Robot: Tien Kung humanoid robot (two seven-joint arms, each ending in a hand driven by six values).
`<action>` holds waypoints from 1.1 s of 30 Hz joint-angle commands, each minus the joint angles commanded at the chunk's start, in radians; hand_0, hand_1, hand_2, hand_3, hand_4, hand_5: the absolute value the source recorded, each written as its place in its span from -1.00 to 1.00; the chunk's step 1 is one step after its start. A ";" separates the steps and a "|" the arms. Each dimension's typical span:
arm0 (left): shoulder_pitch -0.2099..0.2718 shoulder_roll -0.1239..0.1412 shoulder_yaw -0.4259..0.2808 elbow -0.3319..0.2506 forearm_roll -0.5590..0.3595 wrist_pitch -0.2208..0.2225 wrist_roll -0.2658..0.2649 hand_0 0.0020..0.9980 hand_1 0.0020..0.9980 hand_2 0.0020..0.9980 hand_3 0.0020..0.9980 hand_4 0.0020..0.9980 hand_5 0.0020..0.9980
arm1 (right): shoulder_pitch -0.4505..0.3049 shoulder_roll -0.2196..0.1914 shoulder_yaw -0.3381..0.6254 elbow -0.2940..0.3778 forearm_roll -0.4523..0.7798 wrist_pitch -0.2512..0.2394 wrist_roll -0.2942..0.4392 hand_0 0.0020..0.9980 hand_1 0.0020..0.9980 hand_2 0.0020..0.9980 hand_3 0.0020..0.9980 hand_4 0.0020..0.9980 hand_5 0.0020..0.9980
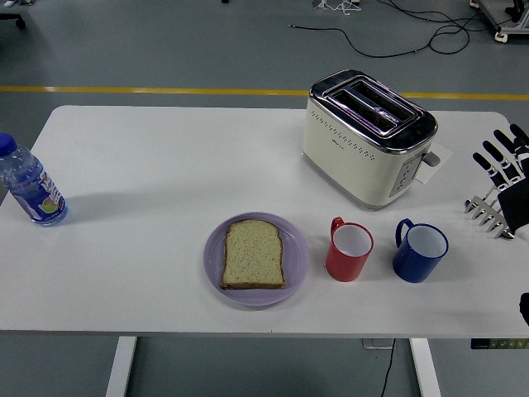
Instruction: Pick up the cup,pour liquid into bread,place the cup on the desk
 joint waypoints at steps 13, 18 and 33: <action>0.000 -0.001 0.001 0.000 -0.001 0.000 0.000 0.28 0.32 0.34 0.03 -0.52 0.71 | 0.001 0.002 0.011 -0.006 0.006 0.001 0.007 0.32 0.24 0.35 0.24 0.08 -0.72; 0.001 -0.001 0.002 0.000 0.001 0.000 0.000 0.28 0.32 0.35 0.03 -0.52 0.71 | -0.001 0.002 0.010 -0.004 0.005 -0.009 0.018 0.31 0.22 0.33 0.23 0.14 -0.66; -0.007 0.000 -0.009 0.001 0.004 0.001 0.001 0.29 0.32 0.35 0.03 -0.52 0.71 | 0.007 0.006 0.026 -0.007 0.030 -0.020 0.038 0.31 0.23 0.34 0.23 0.16 -0.63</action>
